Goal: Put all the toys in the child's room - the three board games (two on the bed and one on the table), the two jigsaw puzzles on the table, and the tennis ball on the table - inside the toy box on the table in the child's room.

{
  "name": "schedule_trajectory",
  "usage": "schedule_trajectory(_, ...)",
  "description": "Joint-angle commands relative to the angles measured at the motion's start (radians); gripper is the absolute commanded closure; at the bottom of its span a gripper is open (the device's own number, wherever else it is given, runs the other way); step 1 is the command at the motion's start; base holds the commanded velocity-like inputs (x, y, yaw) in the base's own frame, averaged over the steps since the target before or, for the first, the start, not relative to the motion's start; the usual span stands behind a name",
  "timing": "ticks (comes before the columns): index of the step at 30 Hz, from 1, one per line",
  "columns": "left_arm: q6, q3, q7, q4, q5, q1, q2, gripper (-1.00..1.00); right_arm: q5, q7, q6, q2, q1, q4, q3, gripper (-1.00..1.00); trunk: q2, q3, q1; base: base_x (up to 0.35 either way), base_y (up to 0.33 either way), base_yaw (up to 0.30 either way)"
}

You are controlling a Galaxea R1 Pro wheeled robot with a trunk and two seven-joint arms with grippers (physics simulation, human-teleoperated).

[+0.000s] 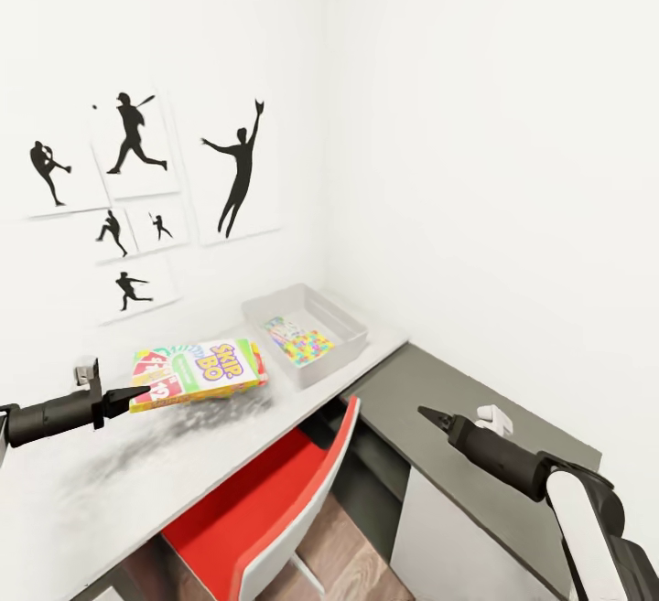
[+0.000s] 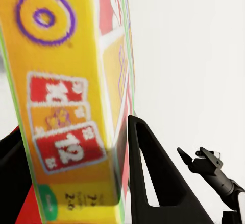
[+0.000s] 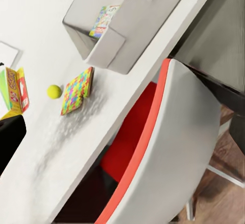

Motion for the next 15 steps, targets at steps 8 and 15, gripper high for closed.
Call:
schedule_trajectory(8,0.010,0.004,-0.010,-0.001,-0.007,-0.001,0.000,1.00,0.009,0.010,0.005,0.001,-0.001,0.000,-0.005,-1.00,-0.002,-0.005,0.001,0.157,0.036,-0.269)
schedule_trajectory(15,0.009,0.004,-0.010,0.000,-0.007,-0.001,0.000,1.00,0.008,0.010,-0.018,0.001,0.000,0.000,-0.003,-1.00,-0.002,-0.009,0.001,0.125,0.003,-0.256)
